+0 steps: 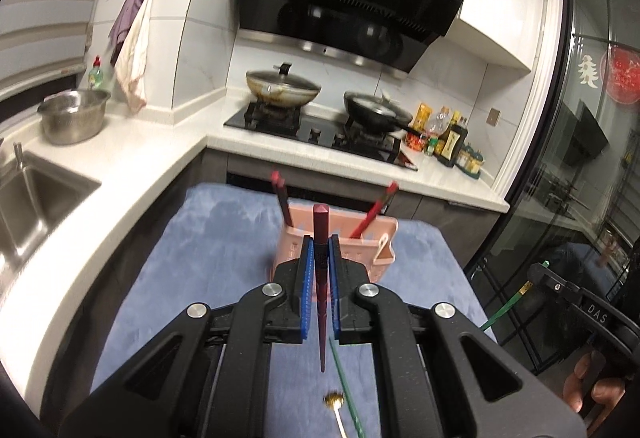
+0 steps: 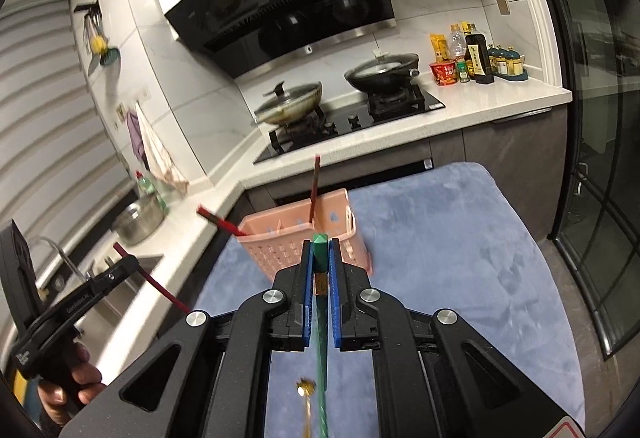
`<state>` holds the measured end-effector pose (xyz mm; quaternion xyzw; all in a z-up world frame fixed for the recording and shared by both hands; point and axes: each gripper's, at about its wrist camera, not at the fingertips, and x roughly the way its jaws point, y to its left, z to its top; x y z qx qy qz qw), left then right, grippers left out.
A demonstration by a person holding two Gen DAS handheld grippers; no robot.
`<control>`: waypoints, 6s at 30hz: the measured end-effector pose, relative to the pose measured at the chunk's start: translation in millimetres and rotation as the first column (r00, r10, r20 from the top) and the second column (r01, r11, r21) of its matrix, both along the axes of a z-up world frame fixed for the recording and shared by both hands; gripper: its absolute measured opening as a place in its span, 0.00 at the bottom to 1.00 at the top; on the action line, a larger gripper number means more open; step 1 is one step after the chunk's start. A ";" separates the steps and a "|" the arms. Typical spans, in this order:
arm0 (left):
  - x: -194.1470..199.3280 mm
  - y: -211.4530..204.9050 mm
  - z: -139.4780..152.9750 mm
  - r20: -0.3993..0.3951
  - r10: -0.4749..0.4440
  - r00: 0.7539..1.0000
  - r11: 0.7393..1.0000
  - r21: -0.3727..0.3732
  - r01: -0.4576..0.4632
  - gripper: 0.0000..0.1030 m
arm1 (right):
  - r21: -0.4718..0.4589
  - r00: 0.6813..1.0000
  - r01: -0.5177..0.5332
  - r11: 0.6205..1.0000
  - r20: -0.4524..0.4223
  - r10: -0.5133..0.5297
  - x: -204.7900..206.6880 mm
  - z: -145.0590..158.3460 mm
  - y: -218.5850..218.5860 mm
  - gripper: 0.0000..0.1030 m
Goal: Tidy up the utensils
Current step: 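Lift both chopsticks and lower them into the pink holder, then open both tools to release the chopsticks into the holder, then move both tools back over the last green chopstick and gold spoon, then grasp the green chopstick with the right tool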
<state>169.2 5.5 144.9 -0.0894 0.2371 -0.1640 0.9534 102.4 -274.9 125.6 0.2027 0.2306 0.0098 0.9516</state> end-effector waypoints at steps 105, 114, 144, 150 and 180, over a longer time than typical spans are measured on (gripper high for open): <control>58.2 -14.5 -82.3 -0.147 0.095 0.985 0.987 0.144 -0.074 0.48 | -0.111 0.988 -0.098 0.989 -0.130 0.083 74.8 -57.1 43.1 0.32; 14.8 -7.9 -143.3 -0.288 0.110 0.951 0.981 0.183 -0.058 0.48 | -0.186 0.962 -0.140 0.973 -0.258 0.089 26.4 -115.0 67.1 0.32; -59.8 -6.9 -229.8 -0.471 0.131 0.873 0.962 0.273 0.002 0.52 | -0.187 0.867 -0.290 0.939 -0.467 0.175 -44.5 -212.3 122.4 0.27; -60.4 -7.7 -231.1 -0.474 0.130 0.871 0.961 0.277 0.007 0.54 | -0.205 0.868 -0.284 0.937 -0.469 0.161 -43.7 -215.5 121.5 0.18; -72.9 -72.4 -231.7 -0.501 -0.042 0.864 0.961 0.216 0.172 0.60 | -0.168 0.890 -0.117 0.979 -0.455 0.028 -49.1 -210.3 63.1 0.07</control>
